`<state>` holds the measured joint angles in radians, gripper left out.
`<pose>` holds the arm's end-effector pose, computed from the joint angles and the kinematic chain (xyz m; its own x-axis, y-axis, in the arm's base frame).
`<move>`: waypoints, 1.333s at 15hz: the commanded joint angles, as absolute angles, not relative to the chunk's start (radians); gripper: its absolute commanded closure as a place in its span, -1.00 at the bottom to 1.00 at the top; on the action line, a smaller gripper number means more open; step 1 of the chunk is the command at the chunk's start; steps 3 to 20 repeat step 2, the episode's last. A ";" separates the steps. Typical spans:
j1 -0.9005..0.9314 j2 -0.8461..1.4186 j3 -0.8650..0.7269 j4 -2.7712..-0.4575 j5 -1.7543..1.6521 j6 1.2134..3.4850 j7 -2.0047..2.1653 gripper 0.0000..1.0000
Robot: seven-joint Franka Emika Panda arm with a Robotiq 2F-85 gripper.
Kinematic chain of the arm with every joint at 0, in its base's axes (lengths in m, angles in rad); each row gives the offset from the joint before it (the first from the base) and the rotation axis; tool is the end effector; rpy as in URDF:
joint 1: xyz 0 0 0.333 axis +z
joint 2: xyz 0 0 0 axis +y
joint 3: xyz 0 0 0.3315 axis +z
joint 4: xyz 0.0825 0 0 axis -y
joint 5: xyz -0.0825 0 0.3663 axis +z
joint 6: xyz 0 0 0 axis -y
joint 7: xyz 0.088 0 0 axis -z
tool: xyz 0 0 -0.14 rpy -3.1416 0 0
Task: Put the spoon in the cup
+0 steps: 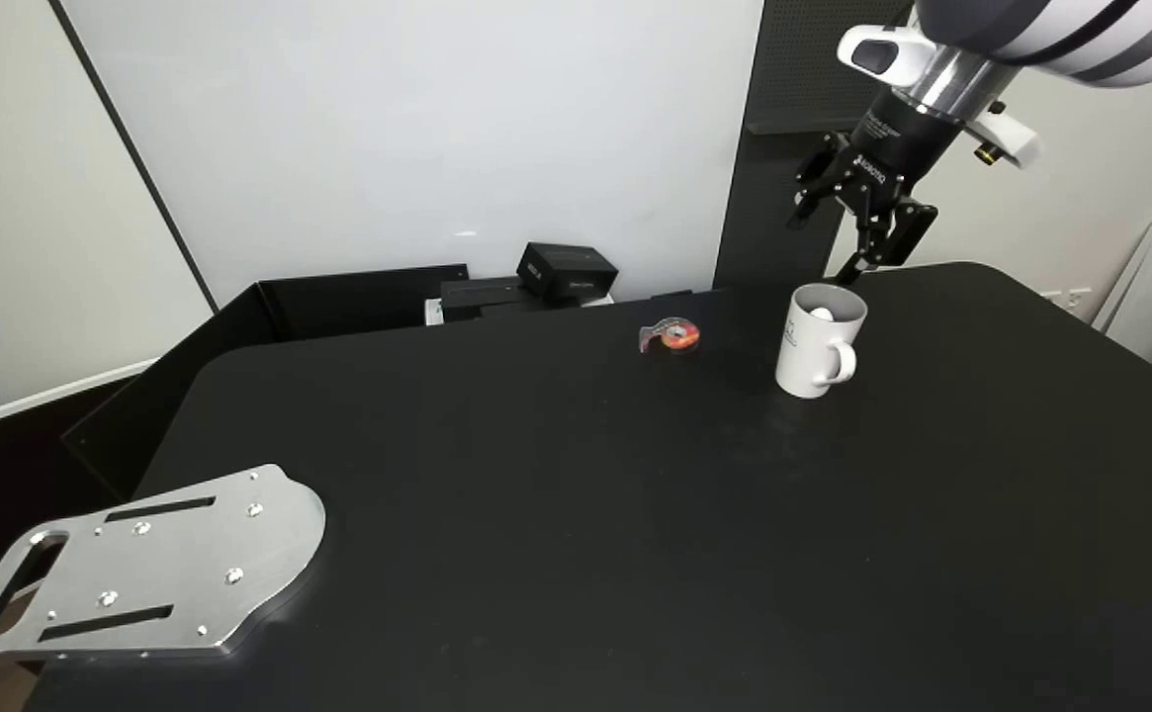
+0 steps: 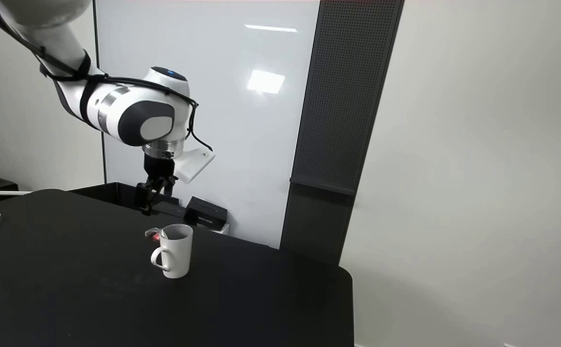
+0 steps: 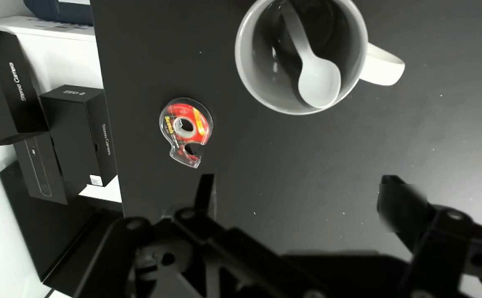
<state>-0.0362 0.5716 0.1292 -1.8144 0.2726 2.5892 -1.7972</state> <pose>0.6725 0.0550 0.2405 -0.0952 0.9735 0.2080 0.9744 0.0483 0.2198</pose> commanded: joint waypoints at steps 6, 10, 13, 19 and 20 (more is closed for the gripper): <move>-0.068 0.573 0.159 -1.817 0.238 2.594 -1.774 -1.00; -0.068 0.573 0.159 -1.817 0.238 2.594 -1.774 -1.00; -0.068 0.573 0.159 -1.817 0.238 2.594 -1.774 -1.00; -0.068 0.573 0.159 -1.817 0.238 2.594 -1.774 -1.00; -0.068 0.573 0.159 -1.817 0.238 2.594 -1.774 -1.00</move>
